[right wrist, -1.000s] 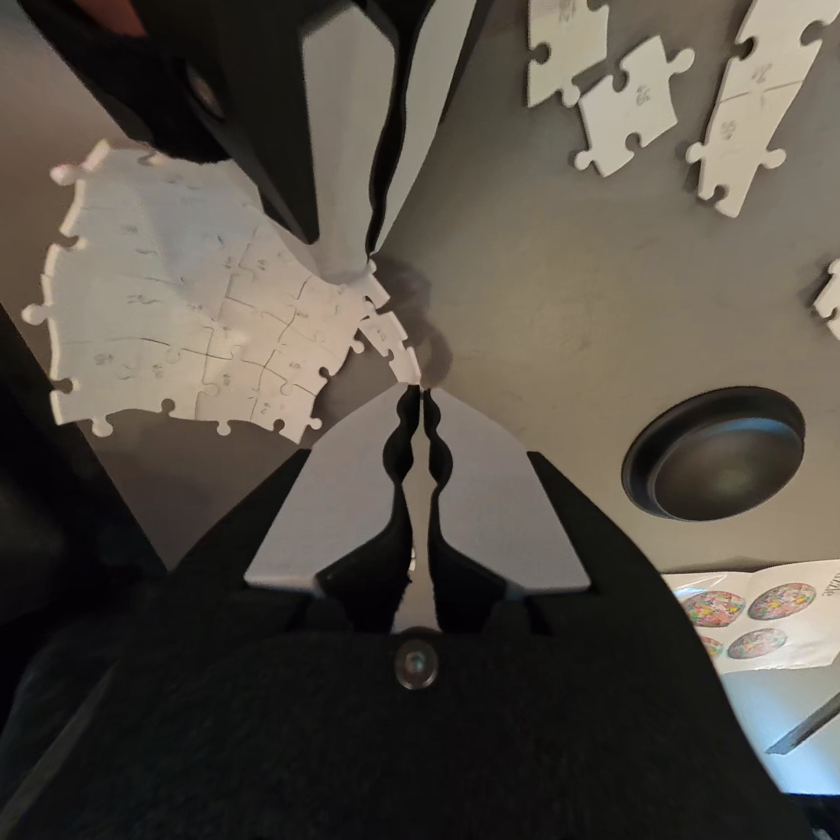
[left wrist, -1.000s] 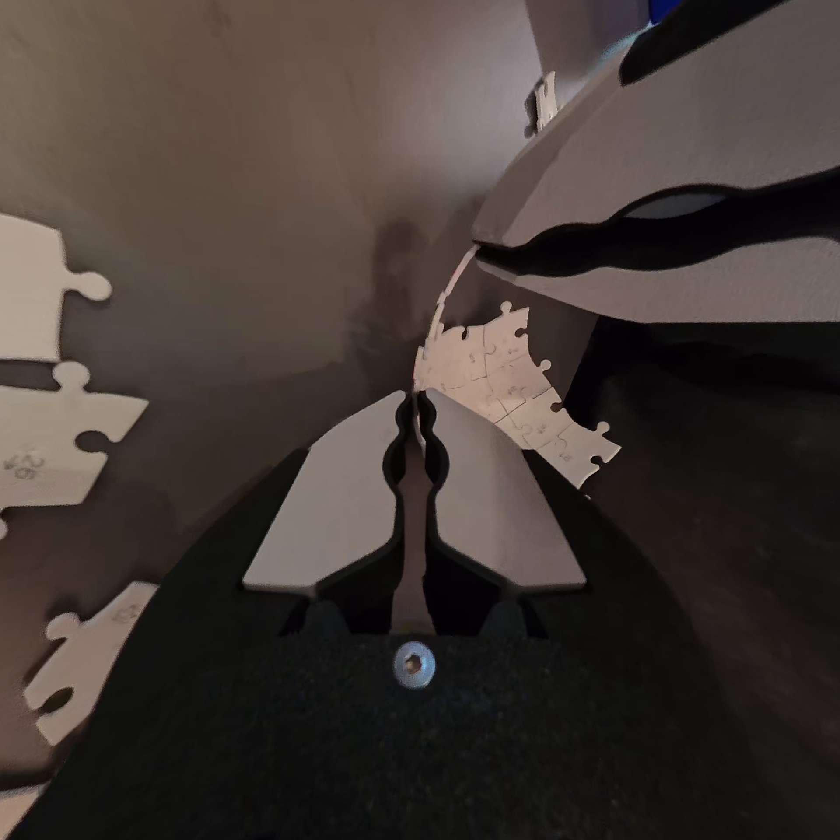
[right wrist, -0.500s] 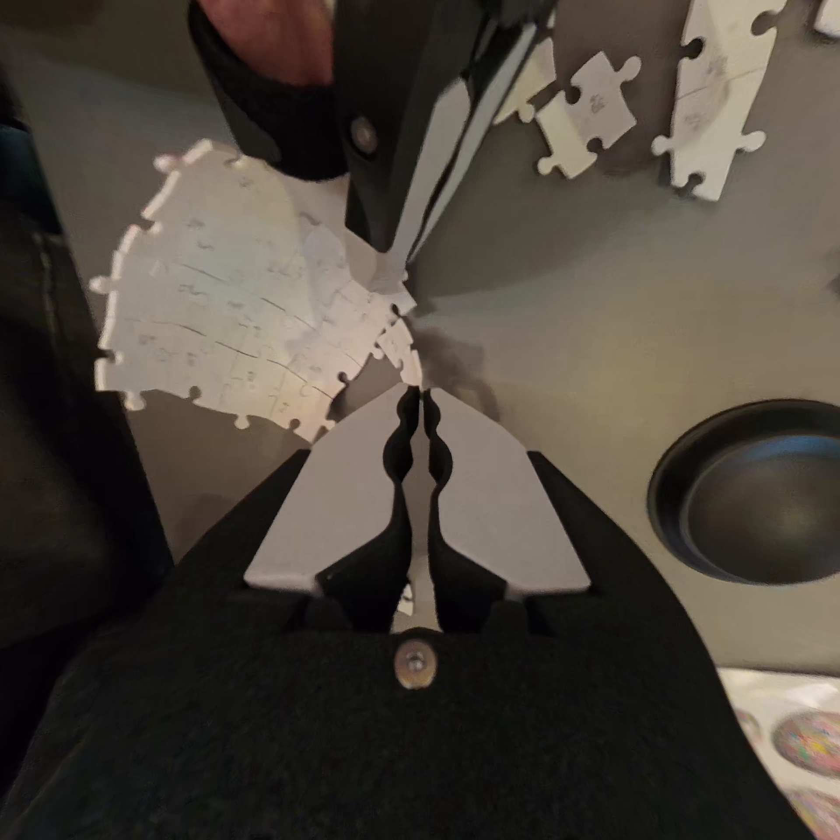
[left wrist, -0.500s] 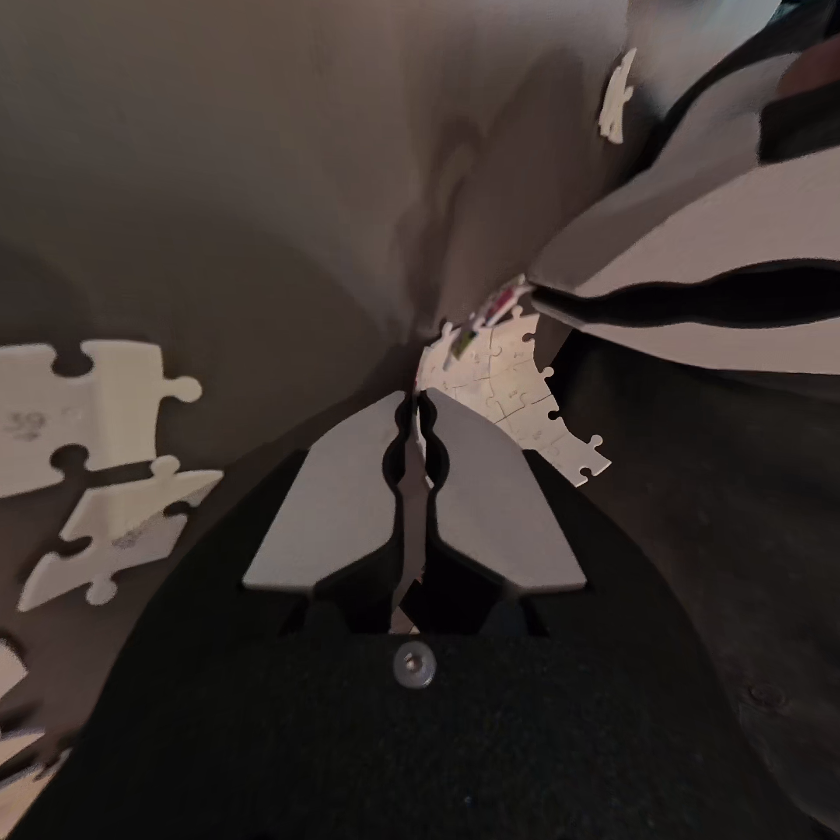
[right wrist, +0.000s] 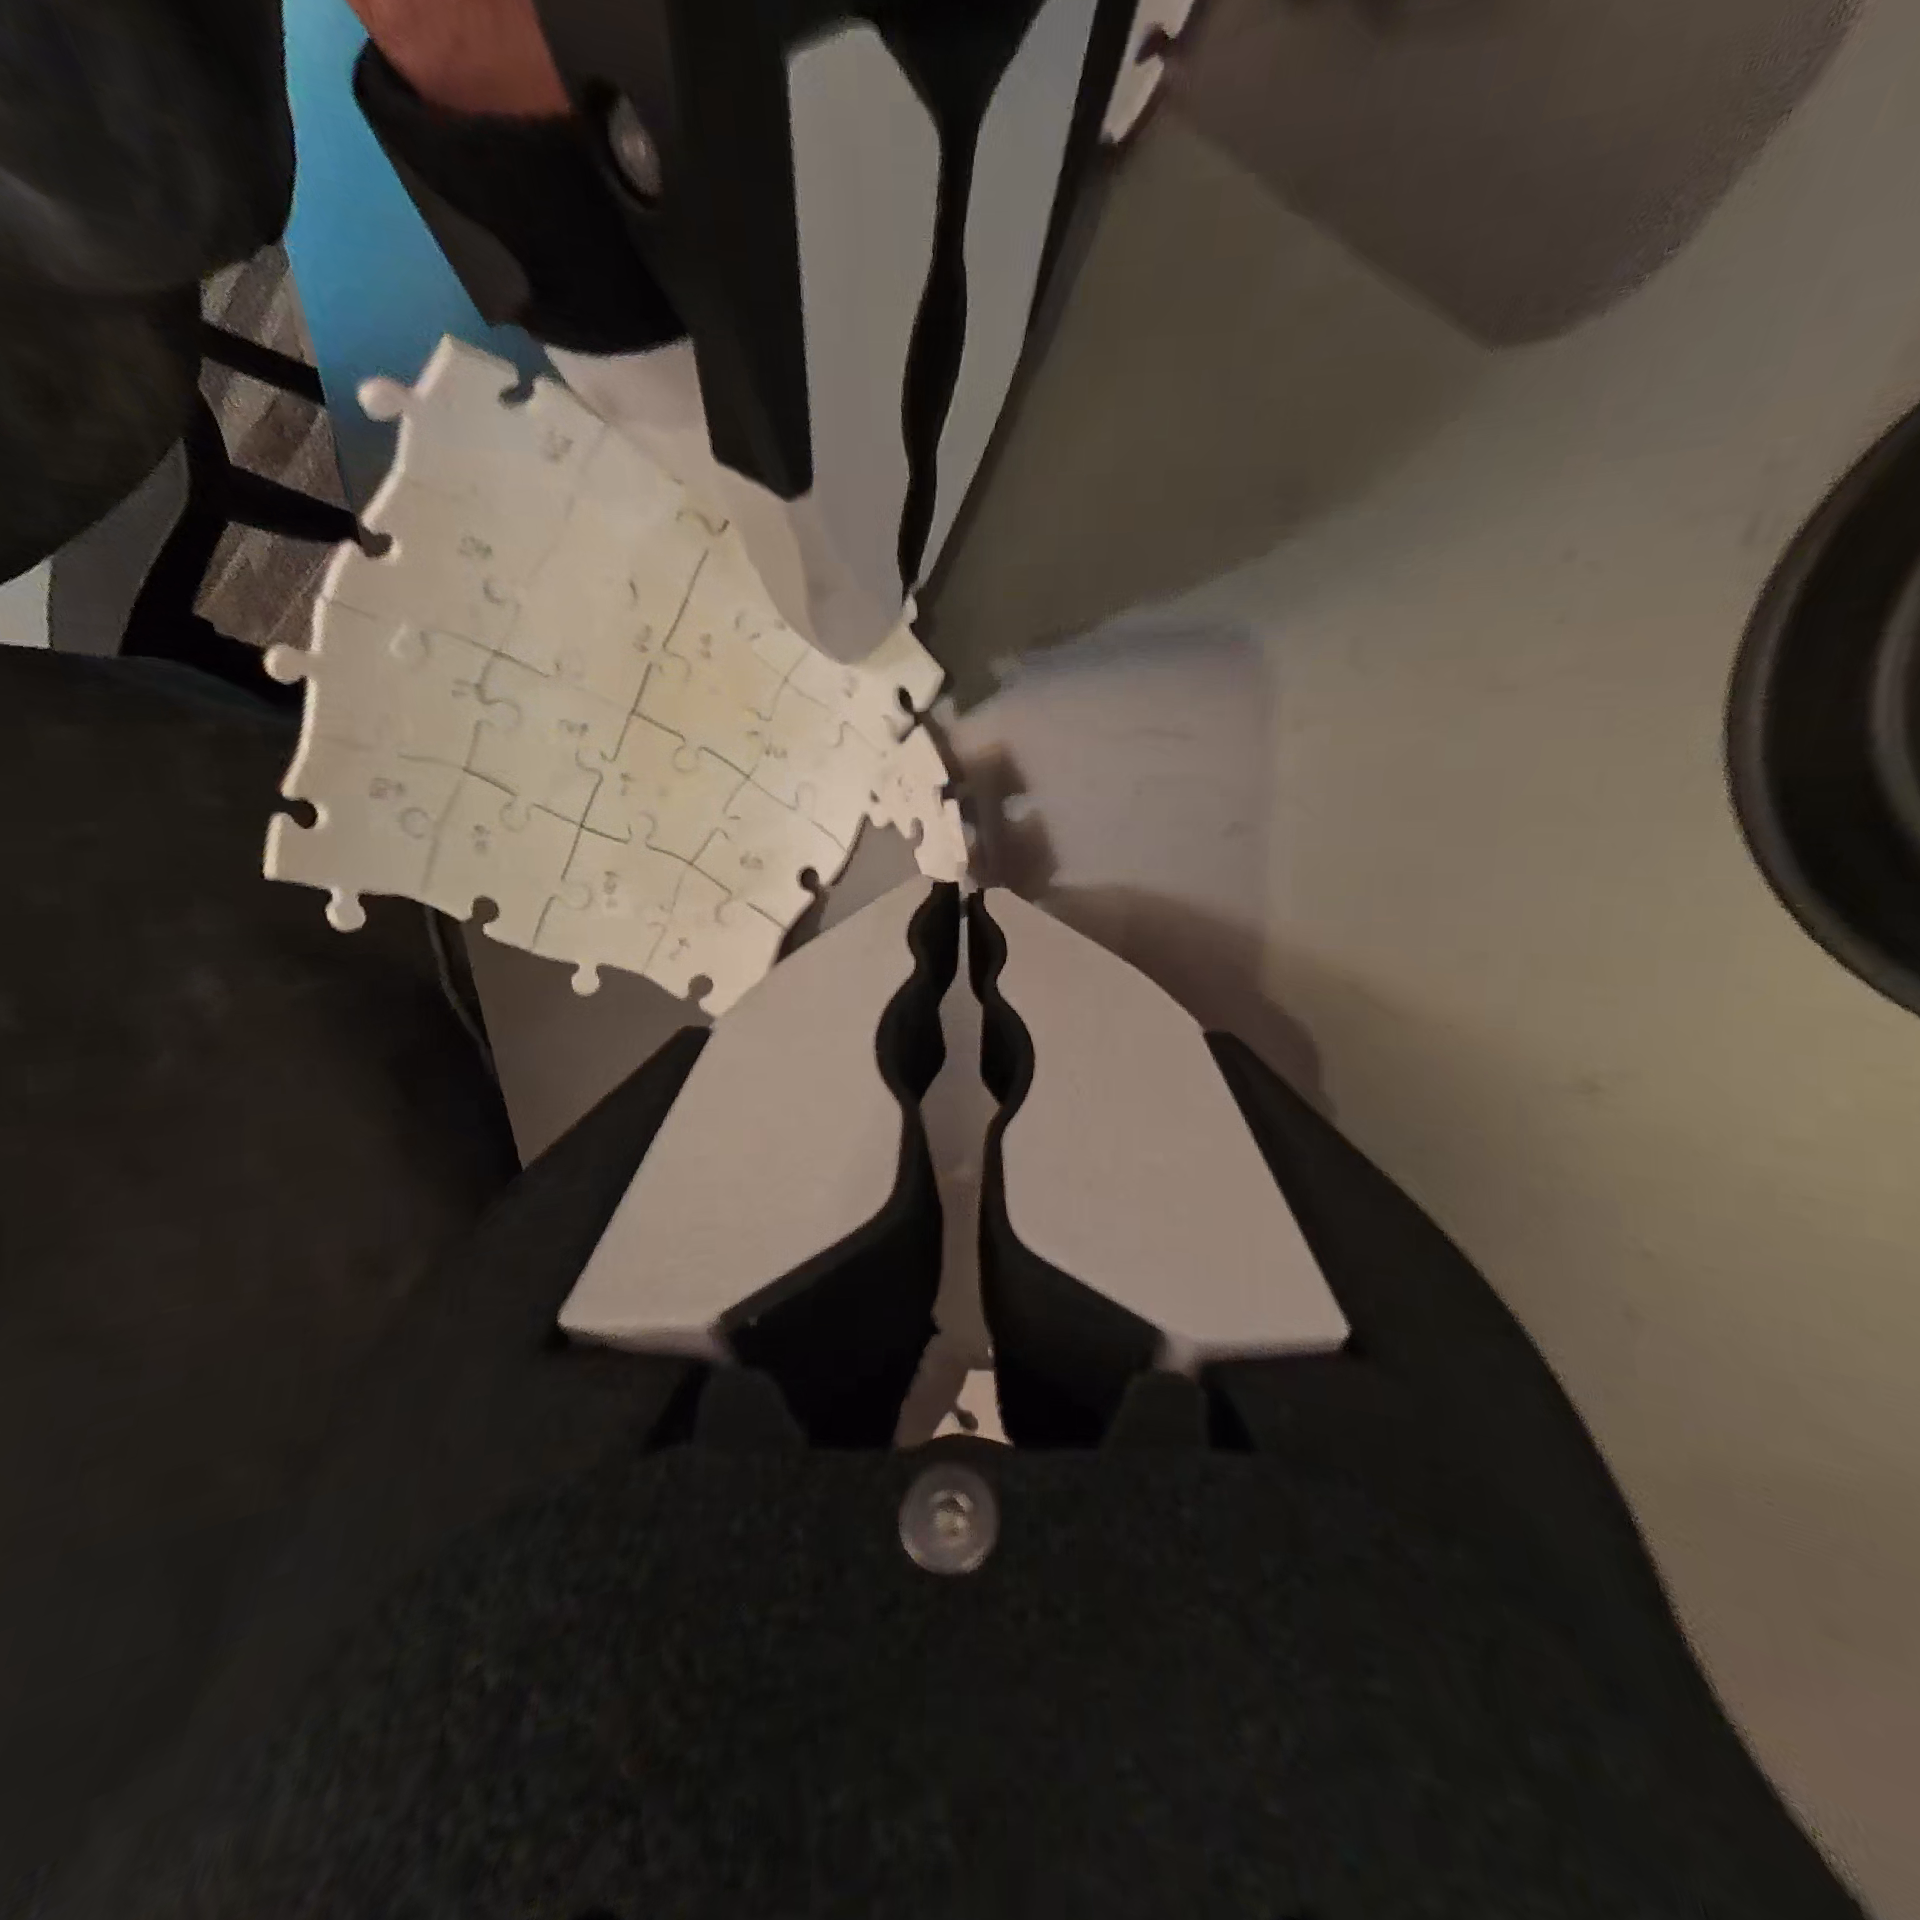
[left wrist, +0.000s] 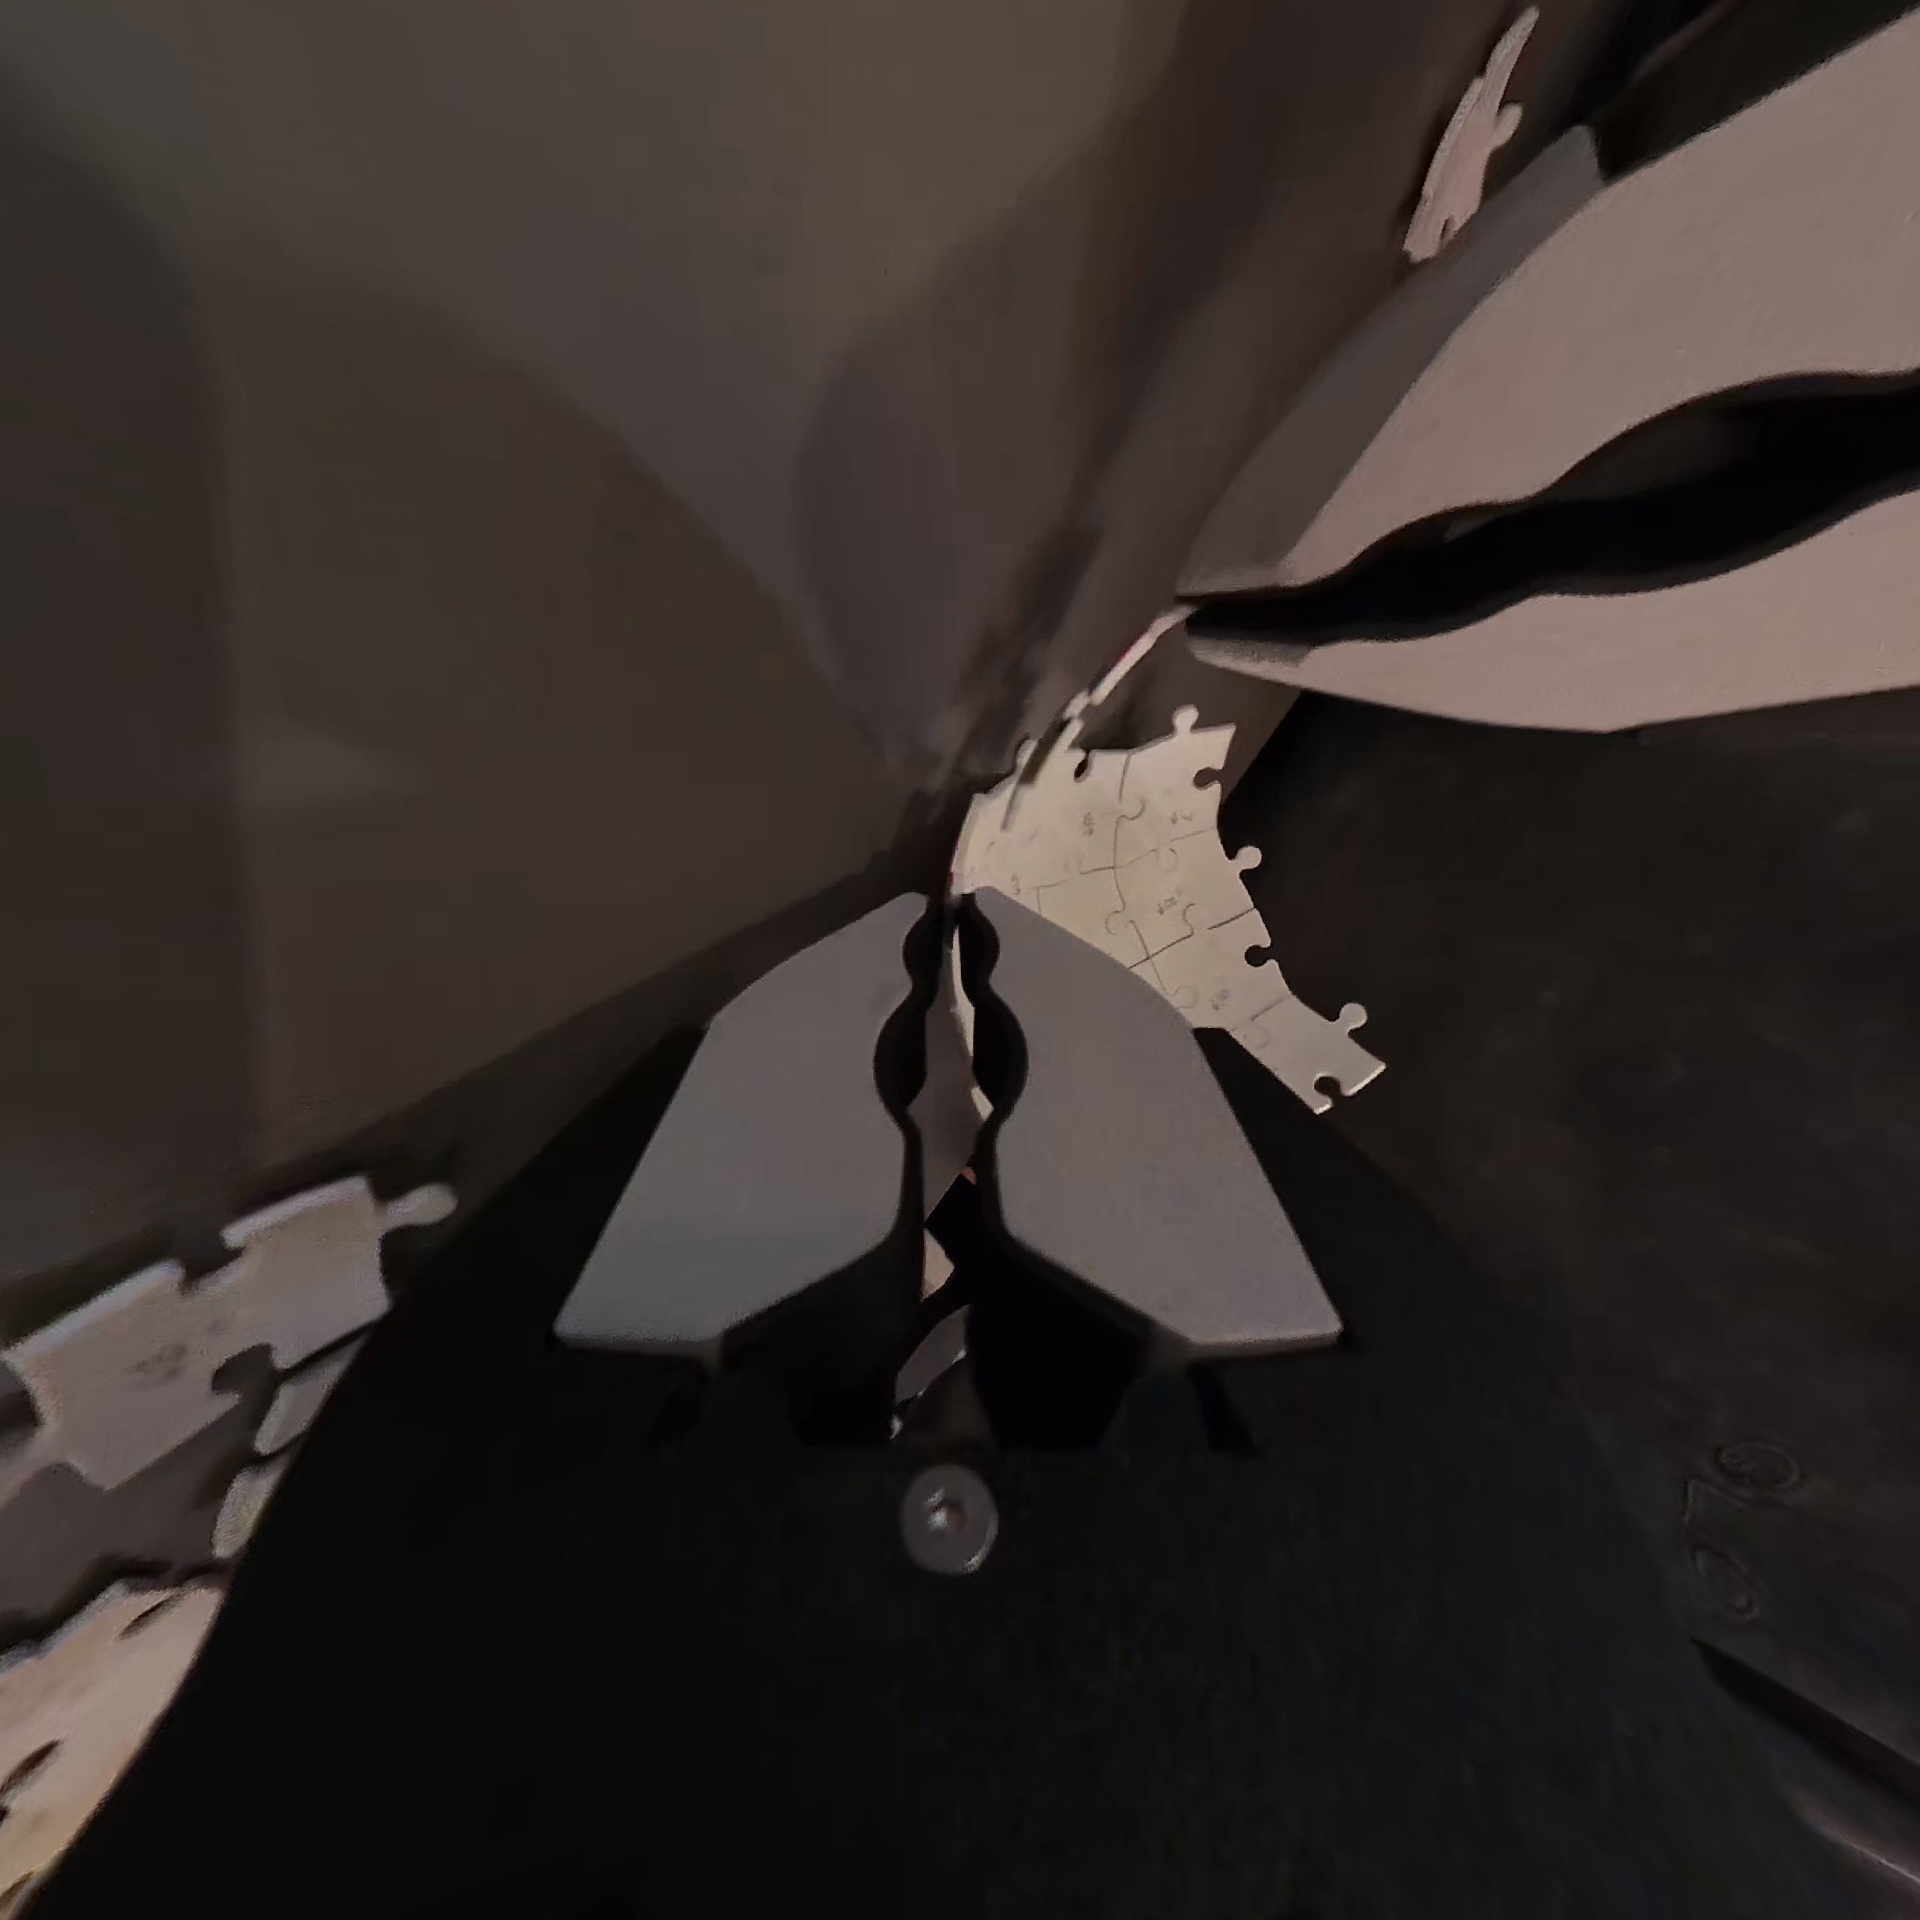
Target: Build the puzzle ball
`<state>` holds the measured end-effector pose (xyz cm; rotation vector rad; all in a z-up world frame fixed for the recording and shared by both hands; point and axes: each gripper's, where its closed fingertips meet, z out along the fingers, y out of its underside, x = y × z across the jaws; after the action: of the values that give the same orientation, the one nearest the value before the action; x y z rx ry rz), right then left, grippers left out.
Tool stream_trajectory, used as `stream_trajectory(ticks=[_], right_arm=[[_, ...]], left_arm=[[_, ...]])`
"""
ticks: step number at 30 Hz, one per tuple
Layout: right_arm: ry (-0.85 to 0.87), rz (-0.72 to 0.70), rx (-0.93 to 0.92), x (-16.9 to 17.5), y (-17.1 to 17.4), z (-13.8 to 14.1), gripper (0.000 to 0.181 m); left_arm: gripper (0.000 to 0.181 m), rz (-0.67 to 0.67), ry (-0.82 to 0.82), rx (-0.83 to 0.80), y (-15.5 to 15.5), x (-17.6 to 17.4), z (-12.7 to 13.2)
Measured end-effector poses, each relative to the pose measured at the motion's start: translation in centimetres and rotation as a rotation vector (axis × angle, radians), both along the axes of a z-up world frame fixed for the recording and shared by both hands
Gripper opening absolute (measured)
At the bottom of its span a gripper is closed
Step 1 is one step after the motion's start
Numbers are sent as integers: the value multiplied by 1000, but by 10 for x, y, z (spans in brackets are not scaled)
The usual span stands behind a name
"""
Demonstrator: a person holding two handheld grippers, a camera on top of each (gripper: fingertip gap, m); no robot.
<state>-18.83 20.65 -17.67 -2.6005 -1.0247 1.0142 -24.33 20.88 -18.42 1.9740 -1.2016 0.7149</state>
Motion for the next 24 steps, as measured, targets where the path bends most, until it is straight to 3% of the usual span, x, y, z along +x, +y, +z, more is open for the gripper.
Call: stream_trajectory(ticks=[18, 24], right_arm=[[-81, -63, 41, 9, 12, -8, 3], [-36, -91, 145, 10, 15, 8, 10]], left_arm=[[3, -53, 24, 5, 1, 12, -3], [4, -53, 32, 16, 2, 12, -5]])
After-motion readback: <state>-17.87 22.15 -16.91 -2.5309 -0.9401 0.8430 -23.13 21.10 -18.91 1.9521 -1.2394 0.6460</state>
